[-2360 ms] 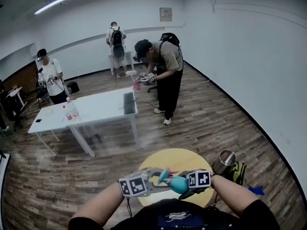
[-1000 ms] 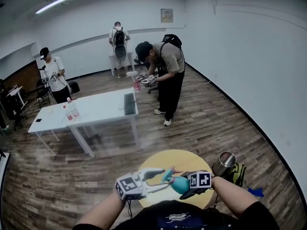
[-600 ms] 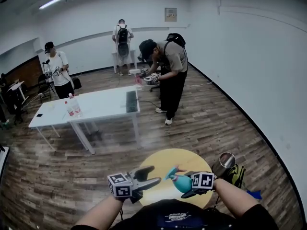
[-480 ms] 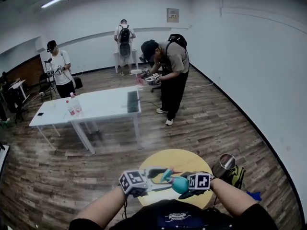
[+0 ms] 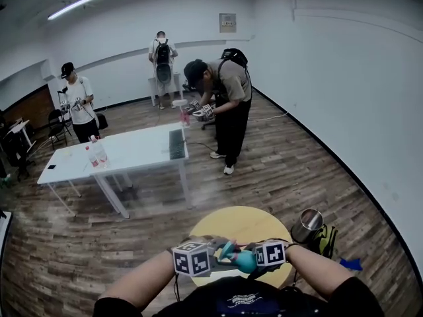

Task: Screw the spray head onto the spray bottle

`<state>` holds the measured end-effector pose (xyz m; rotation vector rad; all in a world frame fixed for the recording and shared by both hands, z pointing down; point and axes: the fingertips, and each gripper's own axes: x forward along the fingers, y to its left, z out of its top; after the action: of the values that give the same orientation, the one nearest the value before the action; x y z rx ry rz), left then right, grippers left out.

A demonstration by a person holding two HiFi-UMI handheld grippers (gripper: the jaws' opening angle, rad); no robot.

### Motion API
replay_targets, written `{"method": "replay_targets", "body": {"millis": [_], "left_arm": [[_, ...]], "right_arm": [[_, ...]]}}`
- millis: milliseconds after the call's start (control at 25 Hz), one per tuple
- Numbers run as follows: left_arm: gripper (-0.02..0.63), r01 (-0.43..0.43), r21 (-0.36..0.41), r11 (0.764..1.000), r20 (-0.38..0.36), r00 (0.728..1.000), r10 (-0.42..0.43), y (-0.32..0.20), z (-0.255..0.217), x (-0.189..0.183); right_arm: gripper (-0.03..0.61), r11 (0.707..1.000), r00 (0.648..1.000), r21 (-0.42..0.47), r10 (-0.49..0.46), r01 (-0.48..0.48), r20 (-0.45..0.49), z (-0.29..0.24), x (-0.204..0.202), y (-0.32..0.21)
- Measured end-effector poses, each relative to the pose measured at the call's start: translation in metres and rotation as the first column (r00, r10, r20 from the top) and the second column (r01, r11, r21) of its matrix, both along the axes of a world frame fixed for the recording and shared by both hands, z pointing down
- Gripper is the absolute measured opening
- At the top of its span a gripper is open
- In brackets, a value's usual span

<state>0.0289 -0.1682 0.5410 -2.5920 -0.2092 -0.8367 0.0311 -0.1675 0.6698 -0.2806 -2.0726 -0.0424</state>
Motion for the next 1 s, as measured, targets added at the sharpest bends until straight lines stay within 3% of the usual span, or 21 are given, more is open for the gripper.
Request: {"method": "replay_targets", "body": {"millis": [80, 160, 240, 320, 400, 440, 480, 520, 560, 600, 640, 720, 760, 800, 840, 880, 1000], "left_arm": [[0.210, 0.077, -0.096, 0.992, -0.095, 0.992, -0.086, -0.006, -0.005, 0.000], [0.244, 0.193, -0.230, 0.954, -0.223, 0.944, -0.244, -0.022, -0.012, -0.010], [0.298, 0.279, -0.391, 0.877, -0.335, 0.844, -0.418, -0.040, -0.019, -0.035], [0.304, 0.298, -0.561, 0.772, -0.413, 0.708, -0.573, -0.057, -0.026, -0.066], [0.307, 0.266, -0.692, 0.671, -0.450, 0.568, -0.689, -0.071, -0.036, -0.091], [0.308, 0.245, -0.732, 0.636, -0.458, 0.515, -0.725, -0.078, -0.043, -0.099], [0.308, 0.229, -0.753, 0.617, -0.460, 0.487, -0.742, -0.083, -0.048, -0.102], [0.308, 0.221, -0.754, 0.619, -0.460, 0.495, -0.737, -0.085, -0.051, -0.099], [0.316, 0.224, -0.734, 0.641, -0.455, 0.538, -0.710, -0.083, -0.051, -0.090], [0.331, 0.237, -0.695, 0.679, -0.441, 0.605, -0.663, -0.079, -0.048, -0.076], [0.354, 0.253, -0.635, 0.730, -0.416, 0.684, -0.599, -0.072, -0.043, -0.059], [0.364, 0.250, -0.454, 0.855, -0.339, 0.839, -0.426, -0.050, -0.030, -0.027], [0.327, 0.208, -0.341, 0.917, -0.294, 0.903, -0.315, -0.035, -0.024, -0.015], [0.228, 0.144, -0.224, 0.964, -0.244, 0.949, -0.199, -0.021, -0.019, -0.007], [0.196, 0.080, -0.121, 0.989, -0.191, 0.976, -0.102, -0.009, -0.015, -0.004], [0.192, 0.030, -0.052, 0.998, -0.143, 0.989, -0.037, -0.003, -0.012, -0.004], [0.192, -0.053, 0.004, 0.999, -0.070, 0.996, 0.053, 0.004, -0.017, -0.007]], "right_arm": [[0.430, 1.000, 0.999, -0.018, 0.024, -0.024, 0.026, -0.004, 0.002, -0.003], [0.430, 0.997, 0.995, -0.038, 0.073, -0.071, 0.061, -0.008, 0.004, -0.008], [0.430, 0.988, 0.983, -0.052, 0.153, -0.148, 0.102, -0.011, 0.010, -0.016], [0.430, 0.968, 0.958, -0.071, 0.248, -0.240, 0.142, -0.012, 0.017, -0.027], [0.430, 0.944, 0.931, -0.093, 0.327, -0.316, 0.160, -0.011, 0.024, -0.036], [0.431, 0.936, 0.923, -0.099, 0.350, -0.338, 0.157, -0.009, 0.026, -0.039], [0.431, 0.933, 0.922, -0.098, 0.358, -0.346, 0.150, -0.007, 0.026, -0.040], [0.431, 0.937, 0.926, -0.090, 0.348, -0.338, 0.143, -0.006, 0.024, -0.039], [0.431, 0.946, 0.936, -0.075, 0.324, -0.316, 0.136, -0.005, 0.018, -0.036], [0.431, 0.957, 0.949, -0.056, 0.289, -0.284, 0.125, -0.005, 0.011, -0.033], [0.431, 0.968, 0.962, -0.037, 0.251, -0.248, 0.111, -0.006, 0.004, -0.029], [0.431, 0.985, 0.982, -0.002, 0.173, -0.174, 0.081, -0.007, -0.008, -0.022], [0.431, 0.991, 0.989, 0.012, 0.134, -0.135, 0.066, -0.008, -0.012, -0.019], [0.432, 0.995, 0.994, 0.026, 0.094, -0.096, 0.051, -0.007, -0.013, -0.016], [0.434, 0.998, 0.997, 0.035, 0.059, -0.061, 0.040, -0.006, -0.013, -0.012], [0.434, 0.999, 0.999, 0.034, 0.035, -0.037, 0.039, -0.005, -0.013, -0.007], [0.431, 1.000, 0.998, 0.006, 0.010, -0.010, 0.063, -0.012, -0.017, 0.004]]}}
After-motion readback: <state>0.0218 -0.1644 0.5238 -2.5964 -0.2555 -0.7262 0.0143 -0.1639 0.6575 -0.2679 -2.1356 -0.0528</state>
